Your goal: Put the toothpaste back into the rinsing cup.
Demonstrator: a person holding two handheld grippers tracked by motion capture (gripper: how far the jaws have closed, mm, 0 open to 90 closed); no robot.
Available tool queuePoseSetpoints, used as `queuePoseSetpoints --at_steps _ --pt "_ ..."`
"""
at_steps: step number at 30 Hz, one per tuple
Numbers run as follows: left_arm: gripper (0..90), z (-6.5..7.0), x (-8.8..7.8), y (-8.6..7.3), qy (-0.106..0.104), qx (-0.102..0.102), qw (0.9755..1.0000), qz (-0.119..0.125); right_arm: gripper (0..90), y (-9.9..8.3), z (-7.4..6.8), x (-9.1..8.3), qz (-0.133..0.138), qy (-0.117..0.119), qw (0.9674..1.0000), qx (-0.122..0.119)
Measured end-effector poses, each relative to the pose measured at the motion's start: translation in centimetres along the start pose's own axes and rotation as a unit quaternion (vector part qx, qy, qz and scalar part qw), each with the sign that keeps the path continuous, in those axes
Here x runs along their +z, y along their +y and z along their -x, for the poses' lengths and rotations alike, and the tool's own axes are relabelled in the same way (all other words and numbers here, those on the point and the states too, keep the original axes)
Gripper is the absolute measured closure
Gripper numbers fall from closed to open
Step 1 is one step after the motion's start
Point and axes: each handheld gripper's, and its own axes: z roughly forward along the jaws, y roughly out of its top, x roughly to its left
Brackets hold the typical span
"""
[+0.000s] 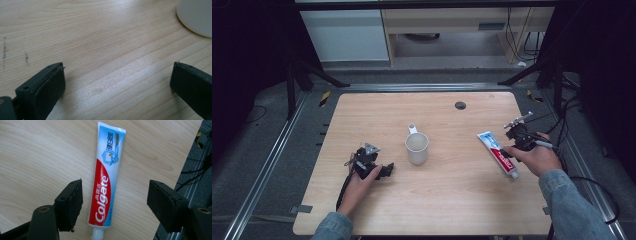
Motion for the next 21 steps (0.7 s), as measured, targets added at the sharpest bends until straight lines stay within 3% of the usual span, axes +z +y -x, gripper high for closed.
queuePoseSetpoints --at_steps 10,21 --pt "0.0 0.0 0.0 0.0 0.0 -0.002 1.0 0.002 33.3 1.3 1.3 1.3 -0.029 0.004 0.9996 0.003" --pt "0.0 0.0 0.0 0.1 0.002 -0.002 1.0 0.0 40.9 2.8 1.4 2.9 -0.063 0.027 0.9976 0.004"
